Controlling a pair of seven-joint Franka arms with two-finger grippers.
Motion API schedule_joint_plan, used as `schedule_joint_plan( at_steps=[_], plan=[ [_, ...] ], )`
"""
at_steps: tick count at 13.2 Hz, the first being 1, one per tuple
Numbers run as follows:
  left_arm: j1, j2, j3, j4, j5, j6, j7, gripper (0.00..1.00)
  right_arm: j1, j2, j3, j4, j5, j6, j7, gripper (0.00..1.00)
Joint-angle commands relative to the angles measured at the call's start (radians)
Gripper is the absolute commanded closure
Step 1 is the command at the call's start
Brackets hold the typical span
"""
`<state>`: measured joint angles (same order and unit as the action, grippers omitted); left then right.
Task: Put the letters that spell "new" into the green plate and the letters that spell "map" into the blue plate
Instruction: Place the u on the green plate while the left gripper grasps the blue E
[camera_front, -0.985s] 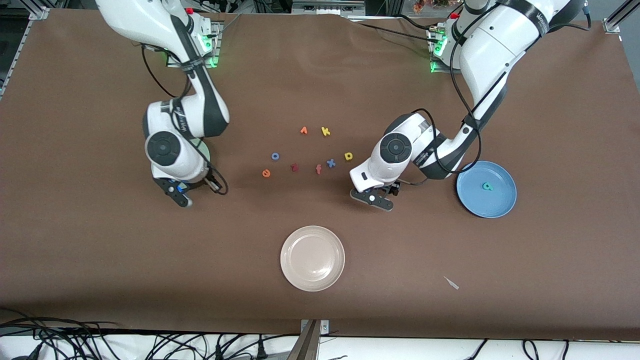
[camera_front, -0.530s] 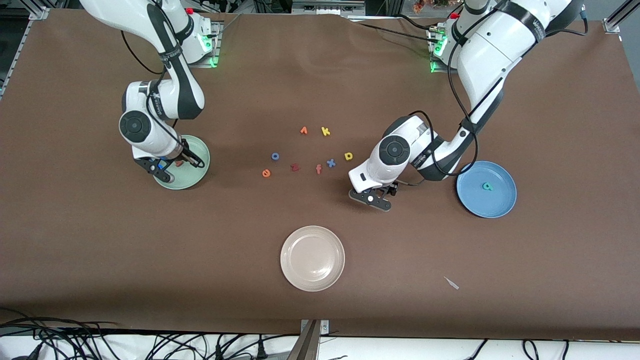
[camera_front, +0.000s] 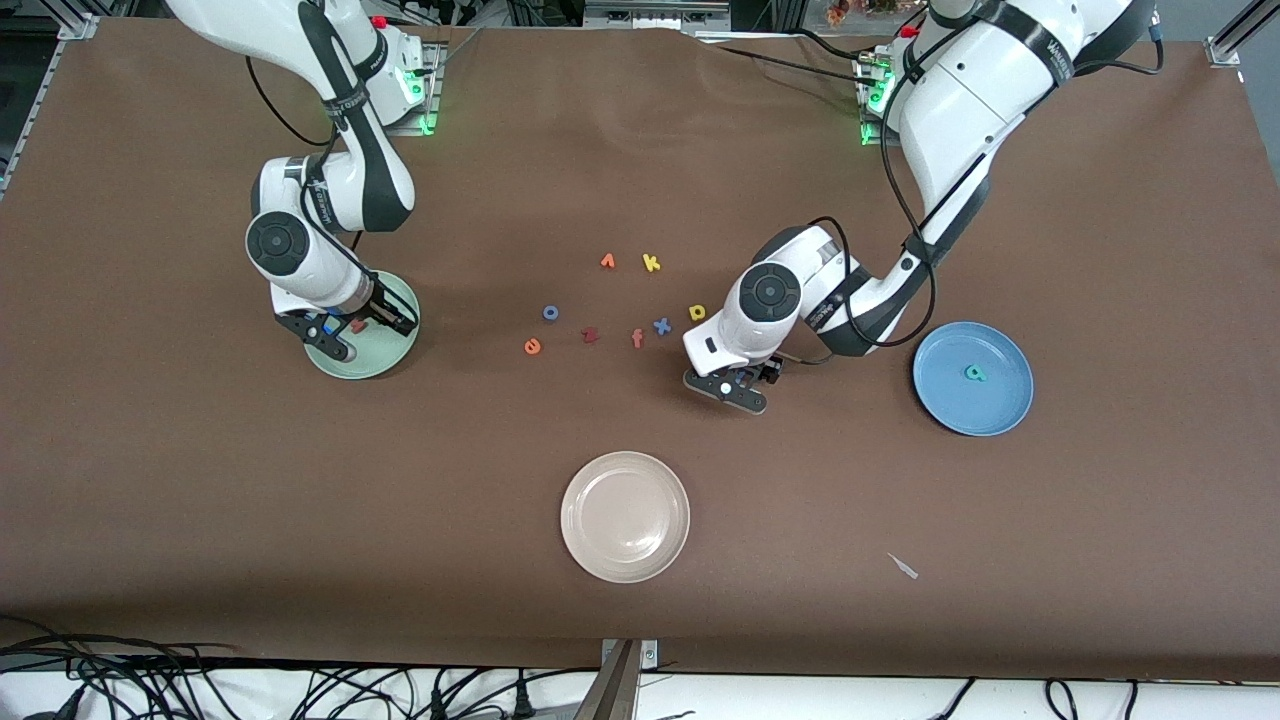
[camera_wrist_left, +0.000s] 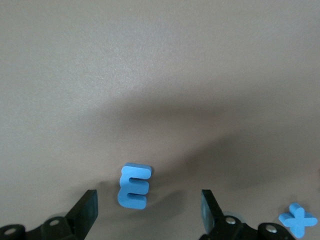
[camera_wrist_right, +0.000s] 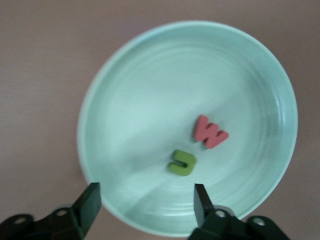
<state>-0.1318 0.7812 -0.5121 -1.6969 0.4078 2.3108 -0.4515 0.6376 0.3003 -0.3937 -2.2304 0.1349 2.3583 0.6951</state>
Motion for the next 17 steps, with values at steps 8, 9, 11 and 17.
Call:
schedule_joint_plan(
  at_steps=[8,9,11,17],
  plan=[
    [-0.009,0.026,0.015,0.014,0.060,-0.004,-0.032,0.31,0.069,0.259,0.211,0.397,0.115,-0.016,0.383,0.02],
    [-0.009,0.027,0.015,0.016,0.060,-0.004,-0.033,0.33,0.071,0.263,0.211,0.396,0.115,-0.010,0.402,0.06],
    [-0.011,0.029,0.015,0.019,0.060,-0.002,-0.032,0.39,0.074,0.276,0.214,0.393,0.117,-0.005,0.458,0.06],
    [-0.009,0.036,0.015,0.023,0.068,-0.001,-0.033,0.59,0.120,0.298,0.220,0.318,0.117,0.091,0.481,0.18]
  ],
)
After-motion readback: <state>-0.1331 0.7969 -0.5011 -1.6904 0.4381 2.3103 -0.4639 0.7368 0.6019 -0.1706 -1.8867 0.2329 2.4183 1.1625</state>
